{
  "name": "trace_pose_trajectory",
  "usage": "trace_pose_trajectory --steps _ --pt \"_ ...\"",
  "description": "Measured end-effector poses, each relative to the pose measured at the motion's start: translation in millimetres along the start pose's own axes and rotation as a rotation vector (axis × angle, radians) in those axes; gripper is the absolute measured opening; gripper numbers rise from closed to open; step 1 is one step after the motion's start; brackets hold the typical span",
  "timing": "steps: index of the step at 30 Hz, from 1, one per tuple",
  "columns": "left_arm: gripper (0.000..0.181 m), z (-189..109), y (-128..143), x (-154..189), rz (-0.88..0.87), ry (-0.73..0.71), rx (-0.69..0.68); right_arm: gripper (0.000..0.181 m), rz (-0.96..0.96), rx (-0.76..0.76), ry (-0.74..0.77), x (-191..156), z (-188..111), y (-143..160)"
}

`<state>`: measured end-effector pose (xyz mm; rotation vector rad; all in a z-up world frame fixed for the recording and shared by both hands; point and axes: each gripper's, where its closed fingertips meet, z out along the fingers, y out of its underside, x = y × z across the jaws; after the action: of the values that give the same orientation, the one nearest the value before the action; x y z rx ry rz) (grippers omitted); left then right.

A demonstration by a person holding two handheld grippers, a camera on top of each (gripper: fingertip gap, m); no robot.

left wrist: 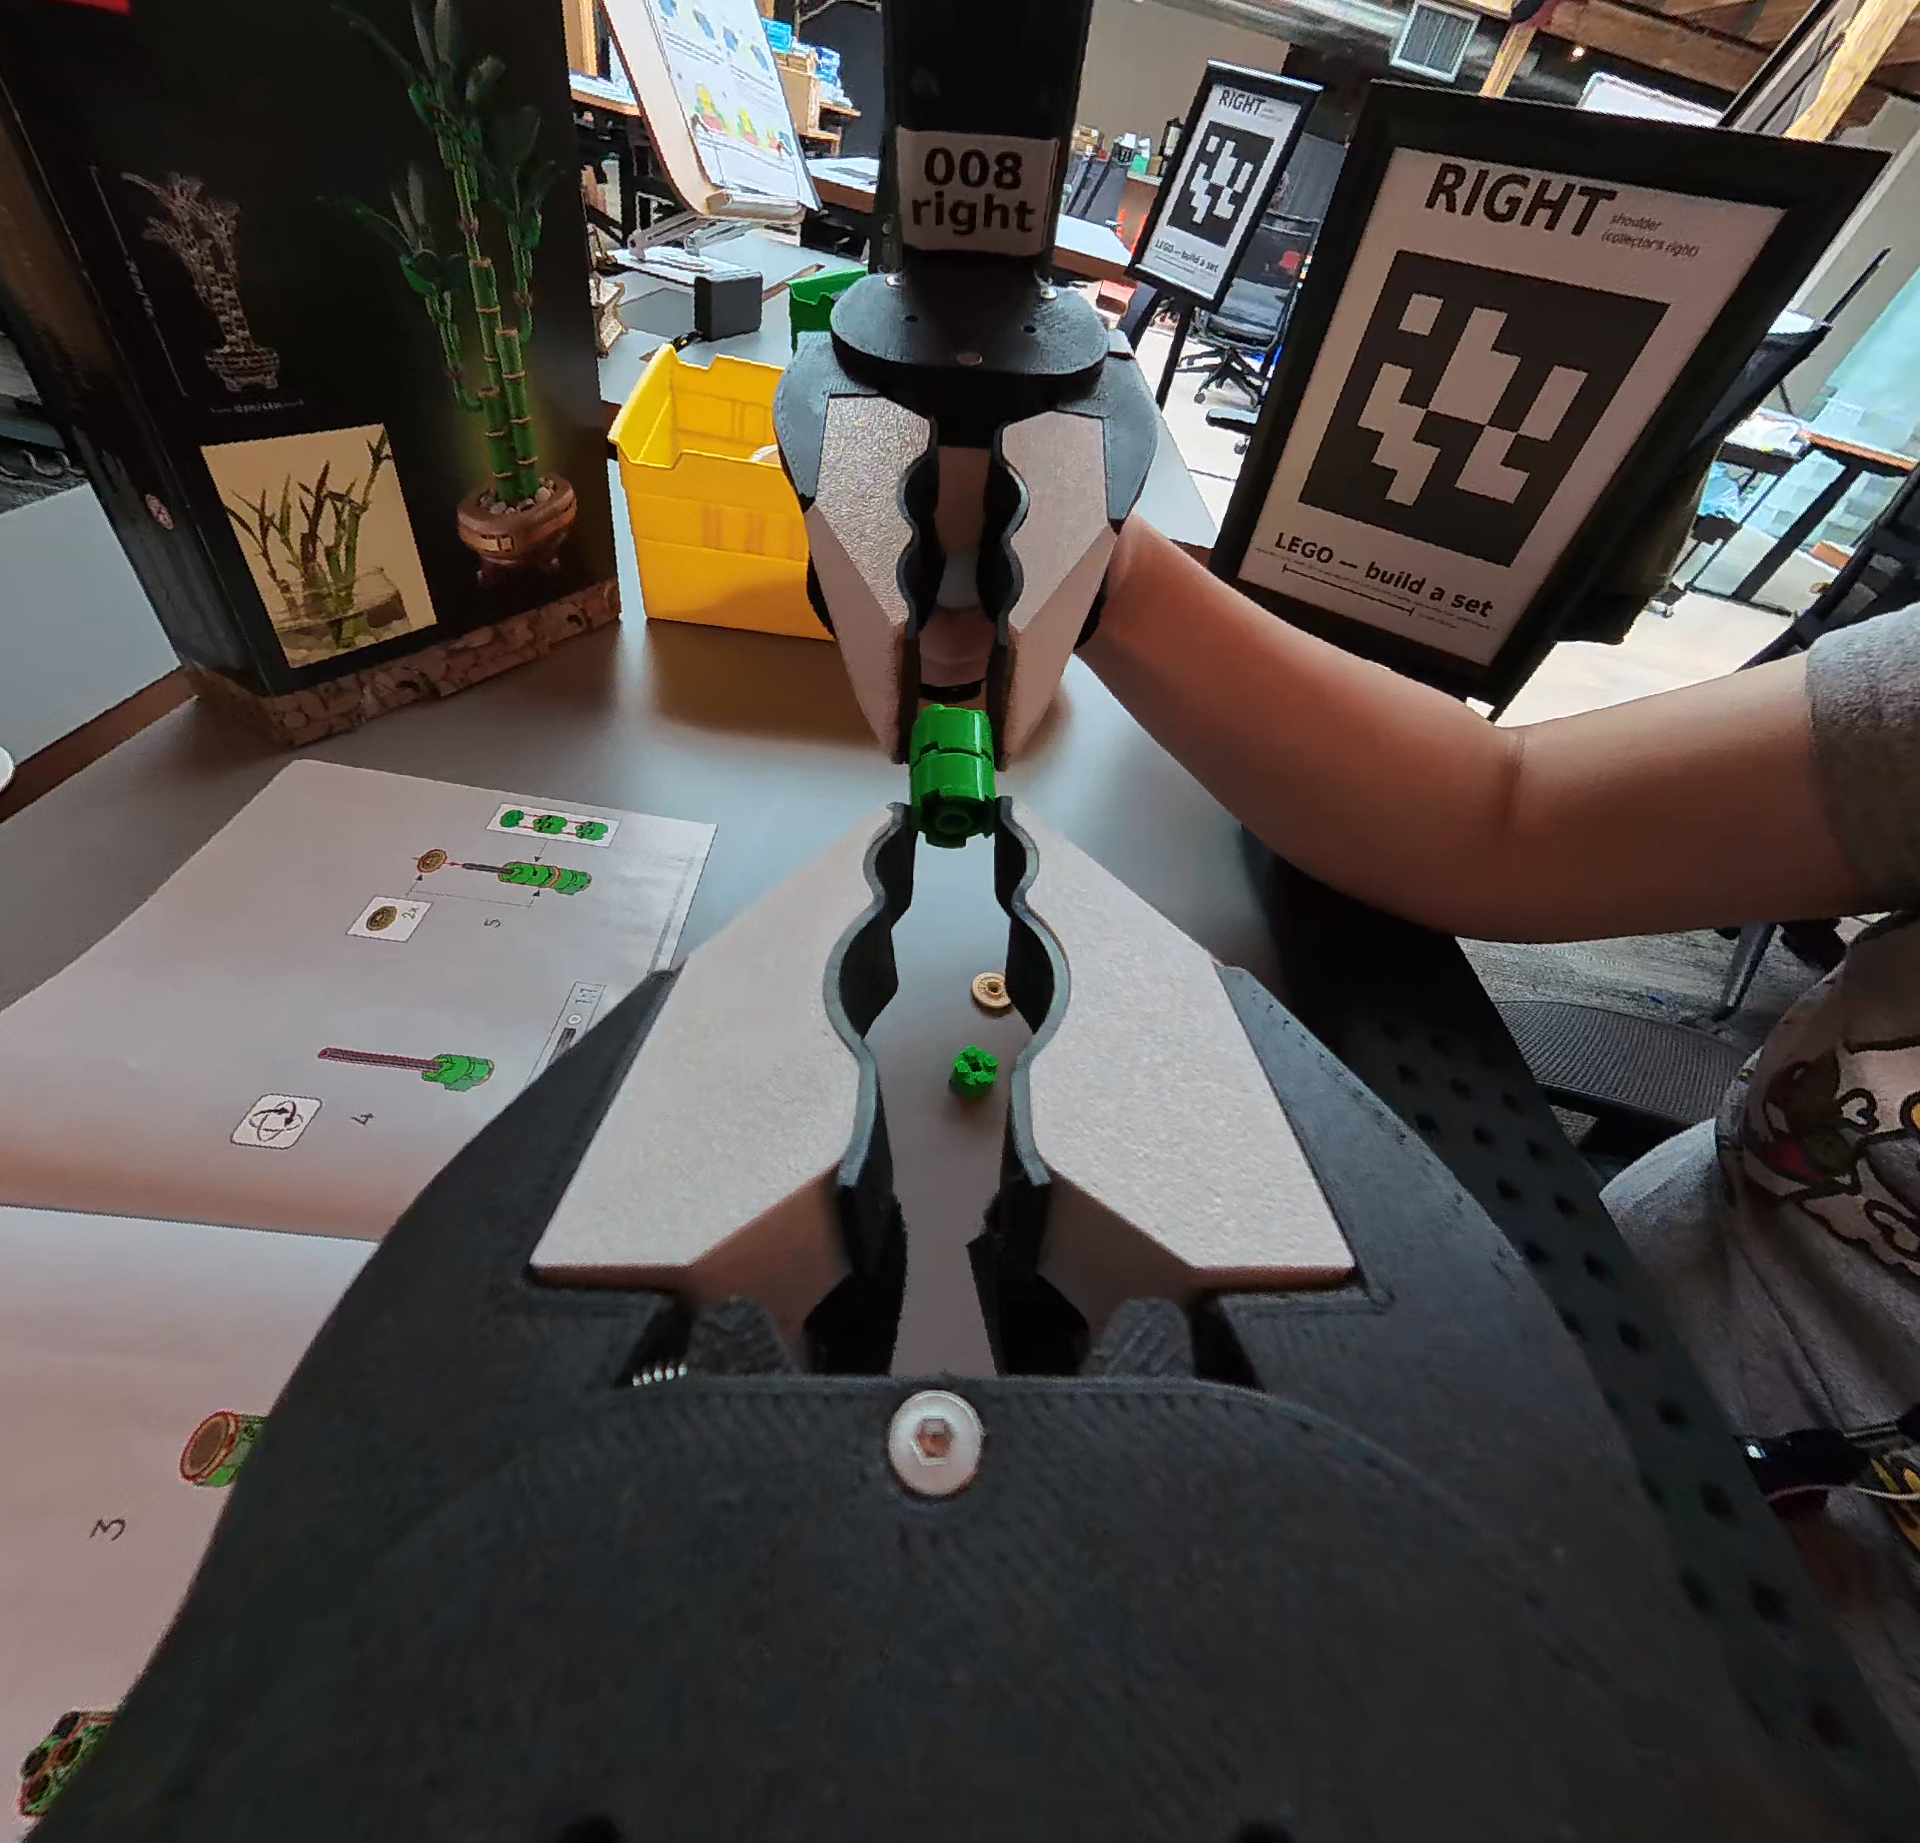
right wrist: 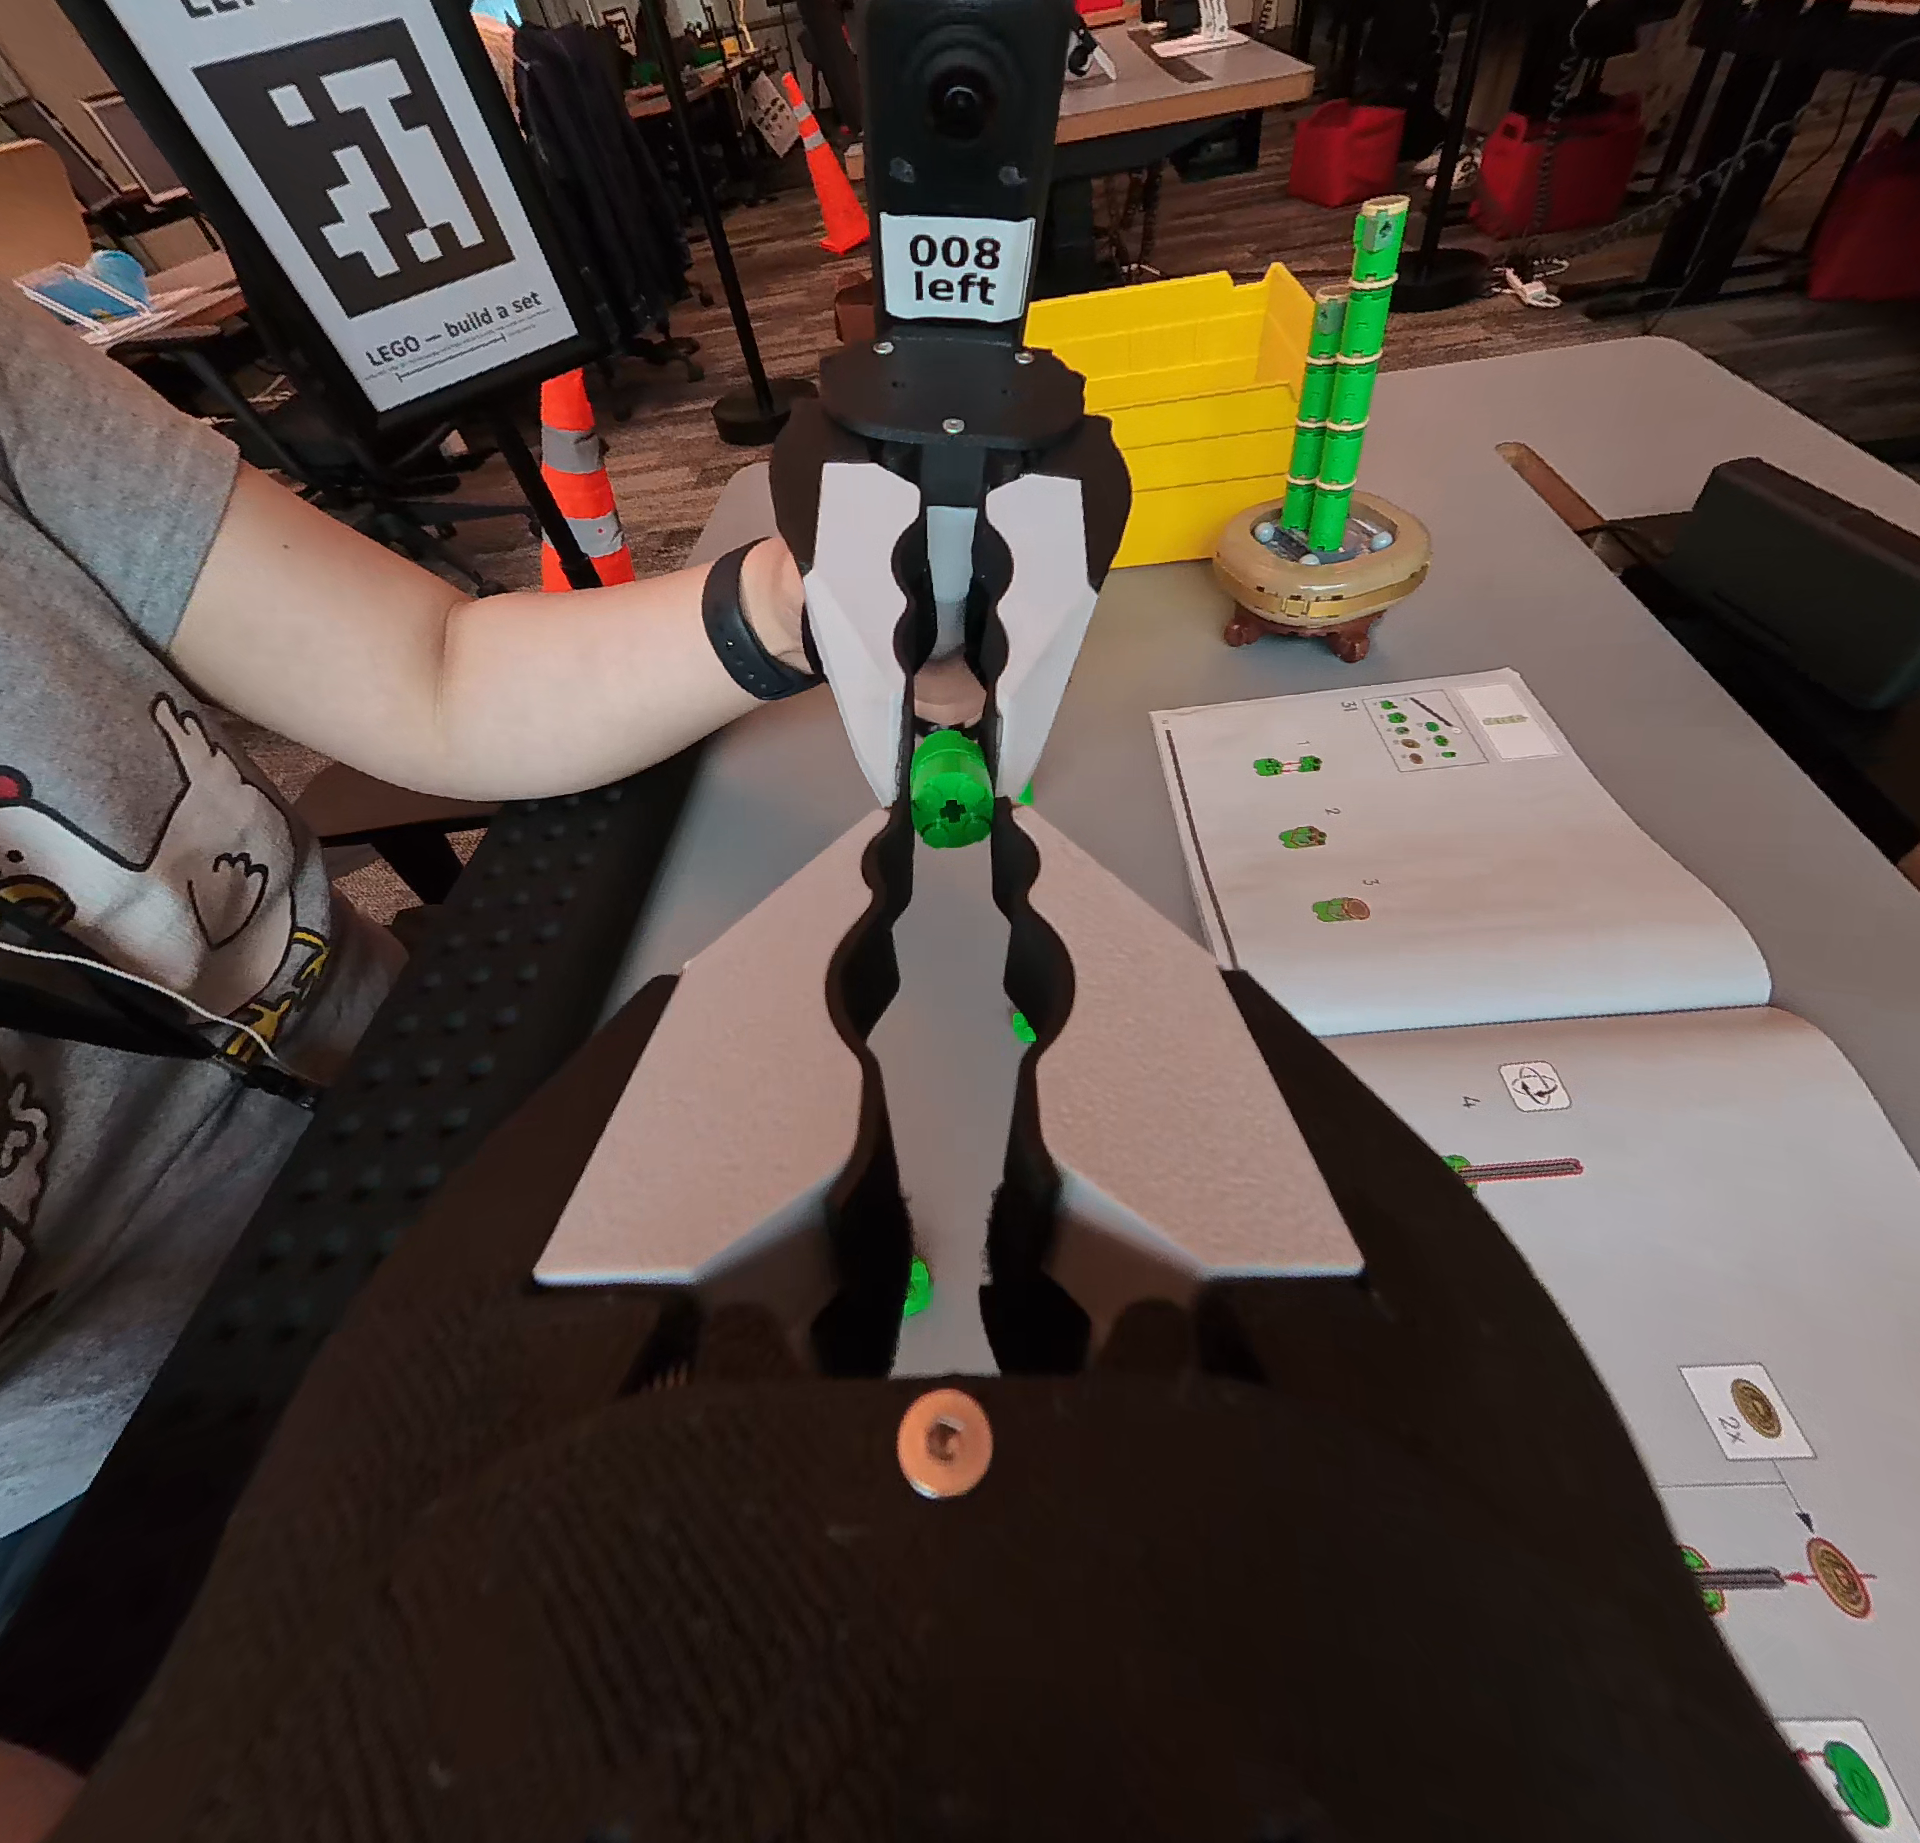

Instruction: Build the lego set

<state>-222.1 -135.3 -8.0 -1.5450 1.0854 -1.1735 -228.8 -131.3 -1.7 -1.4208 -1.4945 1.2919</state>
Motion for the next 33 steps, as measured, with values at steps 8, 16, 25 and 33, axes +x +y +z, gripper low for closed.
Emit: trace_pose_trajectory --steps 8,16,25,33 --pt "0.014 0 1 4 0.026 0.020 -0.005 0.015 0.004 0.001 -0.031 -3 0 1" --pt "0.014 2 3 6 0.046 0.028 -0.018 0.014 0.005 -0.006 -0.053 -6 0 4" --pt "0.014 0 5 0 0.046 -0.015 -0.036 0.014 0.001 -0.033 -0.015 0 2 8" --pt "0.013 1 7 -4 0.064 -0.057 -0.060 0.014 -0.007 -0.054 0.015 4 4 11"
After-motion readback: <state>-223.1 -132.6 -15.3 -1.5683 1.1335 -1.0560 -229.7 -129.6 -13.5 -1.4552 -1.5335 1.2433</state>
